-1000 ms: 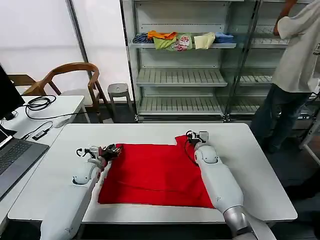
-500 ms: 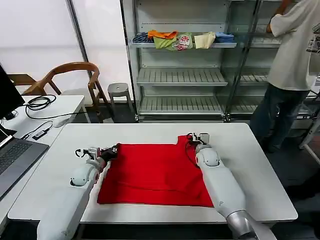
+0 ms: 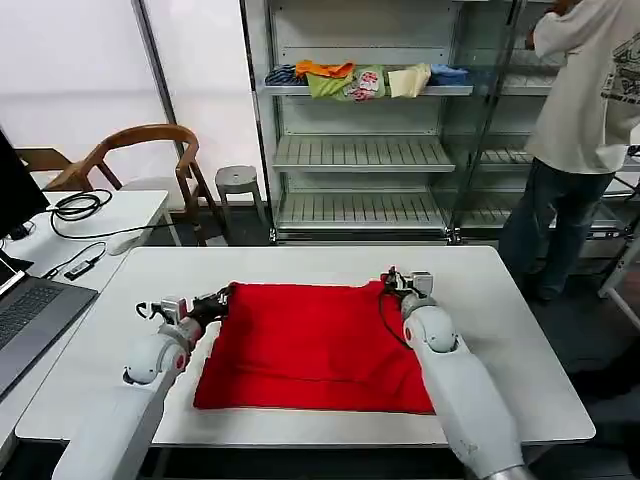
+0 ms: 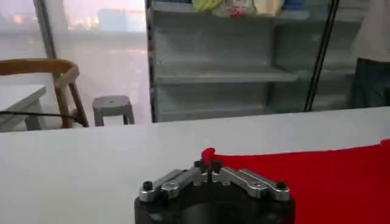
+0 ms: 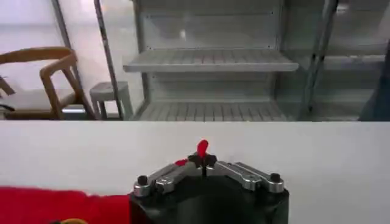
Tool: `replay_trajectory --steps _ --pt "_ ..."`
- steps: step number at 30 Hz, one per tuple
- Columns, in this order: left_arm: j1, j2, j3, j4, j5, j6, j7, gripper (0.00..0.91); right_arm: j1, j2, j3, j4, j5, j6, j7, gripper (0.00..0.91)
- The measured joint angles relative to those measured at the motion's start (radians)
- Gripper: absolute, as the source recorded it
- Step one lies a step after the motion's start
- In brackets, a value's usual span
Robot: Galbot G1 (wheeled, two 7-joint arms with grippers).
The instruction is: Fold and organize the clothes.
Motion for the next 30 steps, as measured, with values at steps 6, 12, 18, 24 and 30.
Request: replay_trajectory --steps 6,12,18,24,30 --pt "0.084 0.010 -0.034 -0.088 -0.009 -0.001 0.002 0.030 -0.081 -0.042 0.002 0.137 0.018 -0.017 0.008 0.000" --pt "0.166 0.009 -0.069 -0.165 -0.013 -0.003 0.002 0.030 -0.163 -0.076 0.011 0.254 0.025 -0.027 0.014 0.000" --pt "0.238 0.002 -0.104 -0.235 -0.009 -0.004 0.006 0.030 -0.238 -0.101 0.015 0.341 0.032 -0.031 0.022 0.000" --pt "0.307 0.001 -0.139 -0.298 -0.005 -0.008 0.015 0.030 -0.301 -0.120 0.017 0.414 0.038 -0.043 0.034 0.000" --pt "0.362 0.003 -0.167 -0.345 -0.005 -0.008 0.018 0.030 -0.350 -0.130 0.023 0.466 0.039 -0.053 0.043 0.000"
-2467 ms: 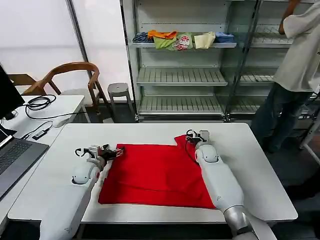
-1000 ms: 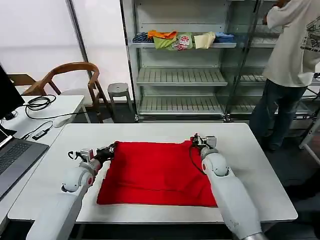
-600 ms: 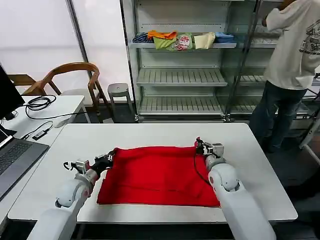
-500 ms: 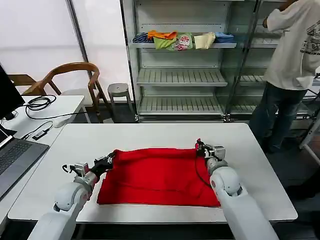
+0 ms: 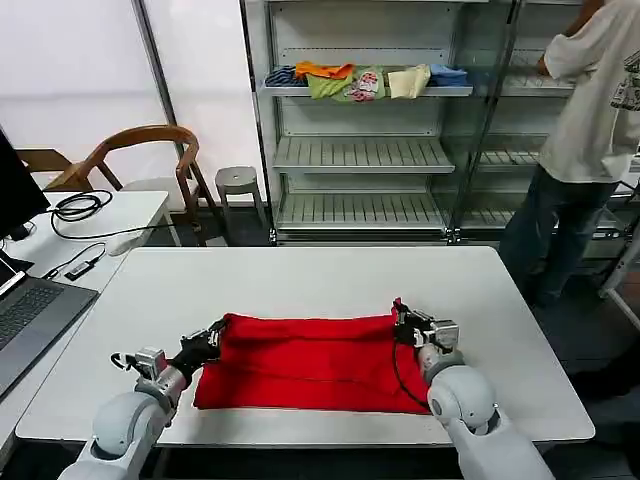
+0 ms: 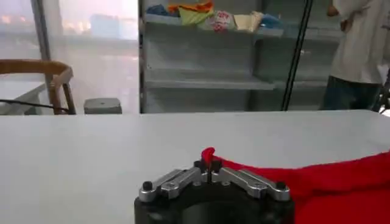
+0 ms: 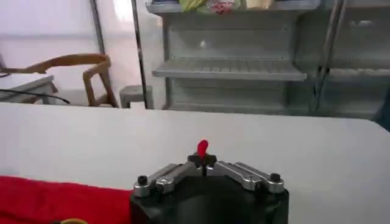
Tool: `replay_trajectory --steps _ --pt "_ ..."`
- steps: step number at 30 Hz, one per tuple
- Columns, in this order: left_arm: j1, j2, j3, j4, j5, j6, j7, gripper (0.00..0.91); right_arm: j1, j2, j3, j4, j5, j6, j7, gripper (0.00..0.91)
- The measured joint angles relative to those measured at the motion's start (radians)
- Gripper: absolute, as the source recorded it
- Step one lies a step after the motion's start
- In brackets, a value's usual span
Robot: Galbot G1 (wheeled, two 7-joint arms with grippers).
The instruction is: Fold and organize the clothes.
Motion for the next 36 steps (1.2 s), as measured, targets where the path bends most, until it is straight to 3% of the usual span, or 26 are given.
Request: replay_trajectory --steps 17,36 --pt "0.096 0.007 -0.021 -0.064 0.018 0.002 0.002 0.030 -0.106 -0.027 0.020 0.109 -0.006 -0.019 0.018 0.000" --pt "0.117 0.014 -0.037 -0.067 0.025 0.012 0.010 0.030 -0.137 -0.033 0.038 0.102 -0.040 -0.032 0.022 0.000"
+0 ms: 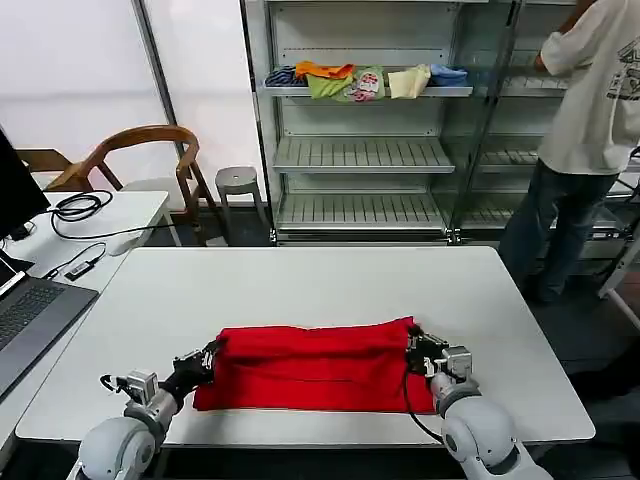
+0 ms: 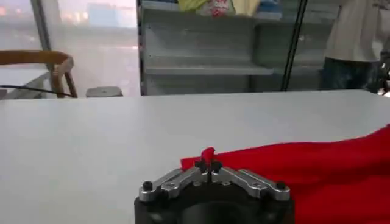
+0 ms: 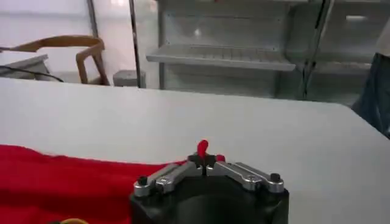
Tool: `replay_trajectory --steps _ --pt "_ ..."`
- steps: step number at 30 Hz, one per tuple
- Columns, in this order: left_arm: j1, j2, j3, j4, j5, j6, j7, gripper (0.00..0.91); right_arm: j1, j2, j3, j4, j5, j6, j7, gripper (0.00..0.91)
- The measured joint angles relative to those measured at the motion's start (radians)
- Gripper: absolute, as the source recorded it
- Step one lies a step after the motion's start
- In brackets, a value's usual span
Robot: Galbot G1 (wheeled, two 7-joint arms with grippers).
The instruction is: Fold and organize the clothes.
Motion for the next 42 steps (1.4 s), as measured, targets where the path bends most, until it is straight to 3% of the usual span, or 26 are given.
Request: replay_trajectory --steps 1,2,3,20,42 --pt "0.002 0.000 0.000 -0.003 0.002 0.002 0.000 0.030 -0.003 0.000 -0.001 0.001 -0.002 0.000 -0.001 0.000" --pt "0.005 0.000 0.001 -0.006 0.004 0.003 0.000 0.504 -0.006 0.000 -0.003 0.003 -0.005 0.000 -0.001 0.060" --pt "0.008 -0.001 0.001 -0.009 0.005 0.005 0.000 0.907 -0.009 -0.001 -0.004 0.005 -0.008 0.000 -0.002 0.907" --pt "0.031 -0.004 -0.022 -0.076 0.025 0.050 -0.070 0.907 -0.080 -0.023 0.050 0.047 -0.073 0.031 -0.038 0.907" --pt "0.019 -0.055 0.137 -0.078 0.025 0.072 -0.471 0.907 -0.248 -0.011 0.183 0.166 -0.168 0.101 -0.085 0.907"
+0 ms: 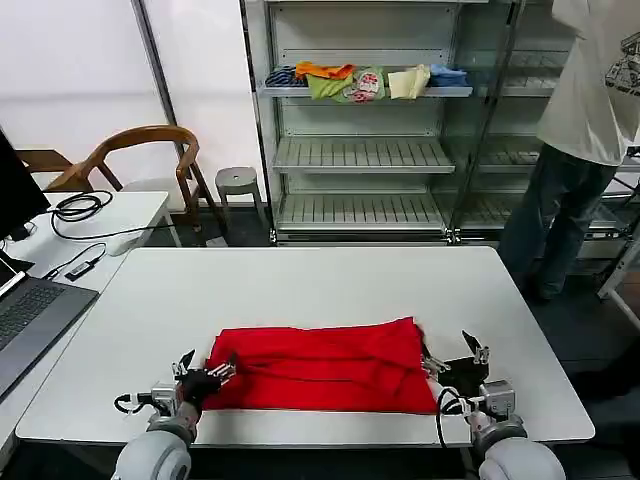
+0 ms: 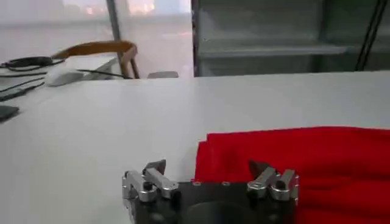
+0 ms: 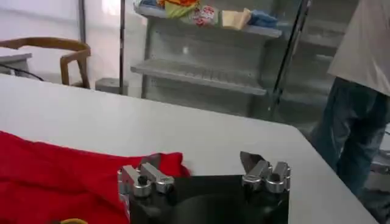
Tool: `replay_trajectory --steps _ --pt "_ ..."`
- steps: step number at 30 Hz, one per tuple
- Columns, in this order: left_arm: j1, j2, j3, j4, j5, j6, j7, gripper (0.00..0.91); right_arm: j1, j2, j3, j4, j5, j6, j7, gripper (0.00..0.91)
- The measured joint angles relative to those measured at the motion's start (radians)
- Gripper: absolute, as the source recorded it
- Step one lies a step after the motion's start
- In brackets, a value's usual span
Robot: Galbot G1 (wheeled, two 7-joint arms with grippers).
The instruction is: Fold and organize the clothes.
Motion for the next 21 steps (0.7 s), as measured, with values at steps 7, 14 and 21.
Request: replay_trajectory --steps 7,14,21 --pt "-0.011 -0.004 0.025 0.023 -0.001 0.014 -0.045 0.030 -0.011 0.004 0.002 0.001 -0.015 0.013 -0.003 0.907" --pt "-0.016 -0.011 0.043 0.027 -0.004 0.018 -0.056 0.030 -0.009 0.001 0.005 -0.006 -0.020 0.019 -0.004 0.907" --pt "-0.017 -0.018 0.052 0.035 -0.003 0.018 -0.055 0.020 -0.007 -0.001 0.004 -0.013 -0.022 0.021 -0.006 0.907"
